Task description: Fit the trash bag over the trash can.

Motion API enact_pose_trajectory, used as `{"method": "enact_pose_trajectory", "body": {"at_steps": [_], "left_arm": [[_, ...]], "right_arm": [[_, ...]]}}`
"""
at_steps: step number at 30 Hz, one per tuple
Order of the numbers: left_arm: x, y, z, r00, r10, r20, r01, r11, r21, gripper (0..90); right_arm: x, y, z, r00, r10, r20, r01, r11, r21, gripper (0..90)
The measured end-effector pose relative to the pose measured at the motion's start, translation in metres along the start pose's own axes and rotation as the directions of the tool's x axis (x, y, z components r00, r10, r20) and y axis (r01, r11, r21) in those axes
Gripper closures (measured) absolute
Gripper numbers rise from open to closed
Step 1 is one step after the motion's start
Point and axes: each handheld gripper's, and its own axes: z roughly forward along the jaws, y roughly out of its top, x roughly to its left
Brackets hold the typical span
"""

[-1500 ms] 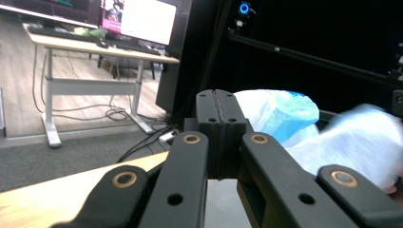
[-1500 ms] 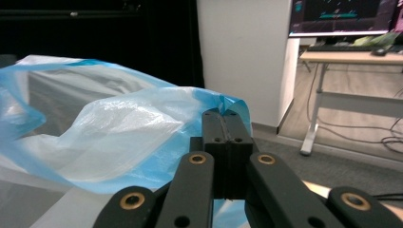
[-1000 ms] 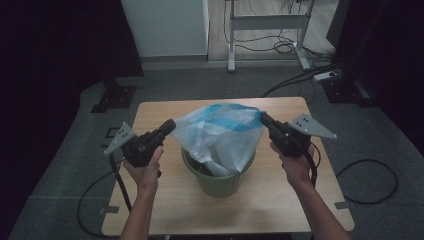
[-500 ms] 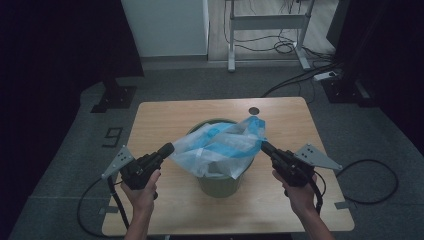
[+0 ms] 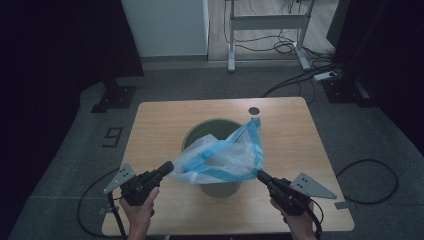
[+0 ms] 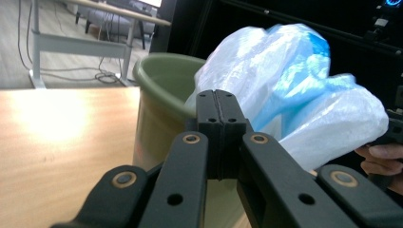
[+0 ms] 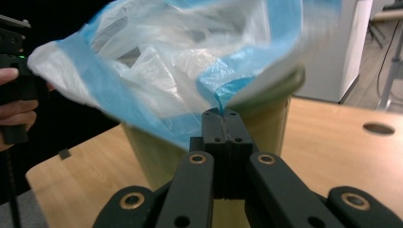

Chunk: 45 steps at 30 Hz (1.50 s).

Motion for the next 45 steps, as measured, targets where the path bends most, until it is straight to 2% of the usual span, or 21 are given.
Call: {"method": "enact_pose_trajectory", "body": {"at_steps": [6, 11, 12, 13, 15, 17, 19, 23, 27, 31, 33, 35, 37, 39, 43, 45], "left_arm": [[0.012, -0.012, 0.006, 0.9995, -0.025, -0.022, 0.025, 0.9993, 0.027, 90.0], [0.020, -0.014, 0.014, 0.9986, -0.036, -0.039, 0.038, 0.9979, 0.051, 90.0], [0.022, -0.015, 0.016, 0.9983, -0.043, -0.040, 0.045, 0.9976, 0.053, 90.0], [0.022, -0.014, 0.018, 0.9982, -0.047, -0.038, 0.049, 0.9974, 0.053, 89.9], [0.021, -0.013, 0.019, 0.9986, -0.047, -0.025, 0.049, 0.9976, 0.049, 89.9], [0.017, -0.009, 0.018, 0.9995, -0.030, -0.012, 0.030, 0.9983, 0.051, 89.0], [0.013, -0.005, 0.014, 0.9995, -0.009, -0.029, 0.010, 0.9997, 0.022, 75.8], [0.008, 0.006, 0.003, 1.0000, -0.009, -0.004, 0.009, 1.0000, -0.002, 55.7], [-0.004, 0.019, 0.002, 0.9994, 0.027, 0.021, -0.028, 0.9995, 0.015, 44.5], [-0.015, 0.031, 0.013, 0.9963, 0.073, 0.045, -0.076, 0.9955, 0.057, 37.1], [-0.019, 0.038, 0.019, 0.9946, 0.091, 0.050, -0.094, 0.9934, 0.066, 36.2], [-0.021, 0.047, 0.029, 0.9910, 0.105, 0.083, -0.113, 0.9889, 0.097, 36.6], [-0.023, 0.054, 0.038, 0.9845, 0.124, 0.124, -0.142, 0.9789, 0.147, 42.9], [-0.026, 0.059, 0.049, 0.9781, 0.171, 0.119, -0.192, 0.9633, 0.188, 49.3], [-0.030, 0.061, 0.065, 0.9648, 0.220, 0.144, -0.250, 0.9366, 0.245, 77.6], [-0.031, 0.060, 0.068, 0.9627, 0.230, 0.142, -0.260, 0.9316, 0.254, 85.5]], "right_arm": [[-0.007, -0.021, 0.000, 0.9991, 0.038, 0.017, -0.038, 0.999, 0.027, 89.3], [-0.018, -0.025, 0.007, 0.9975, 0.058, 0.039, -0.061, 0.996, 0.059, 89.3], [-0.021, -0.025, 0.009, 0.9977, 0.051, 0.046, -0.054, 0.996, 0.068, 89.3], [-0.025, -0.026, 0.011, 0.9968, 0.050, 0.063, -0.054, 0.996, 0.076, 89.2], [-0.030, -0.027, 0.013, 0.9948, 0.075, 0.069, -0.080, 0.994, 0.078, 89.2], [-0.033, -0.025, 0.014, 0.9929, 0.089, 0.079, -0.095, 0.993, 0.068, 89.2], [-0.033, -0.022, 0.014, 0.9930, 0.082, 0.084, -0.088, 0.994, 0.064, 89.2], [-0.030, -0.012, 0.012, 0.9946, 0.057, 0.087, -0.061, 0.997, 0.051, 89.2], [-0.029, -0.004, 0.011, 0.9956, 0.039, 0.085, -0.043, 0.998, 0.045, 89.1], [-0.027, 0.001, 0.012, 0.9960, 0.030, 0.084, -0.033, 0.999, 0.042, 89.1], [-0.026, 0.001, 0.013, 0.9961, 0.026, 0.085, -0.030, 0.999, 0.041, 89.0], [-0.026, 0.000, 0.013, 0.9961, 0.025, 0.085, -0.029, 0.999, 0.043, 89.0], [-0.027, -0.002, 0.013, 0.9961, 0.025, 0.085, -0.029, 0.999, 0.044, 89.0], [-0.027, -0.003, 0.013, 0.9960, 0.027, 0.086, -0.031, 0.998, 0.046, 89.0], [-0.028, -0.006, 0.012, 0.9965, 0.018, 0.082, -0.022, 0.998, 0.053, 89.0], [-0.028, -0.008, 0.012, 0.9967, 0.014, 0.080, -0.018, 0.998, 0.057, 89.0]]}}
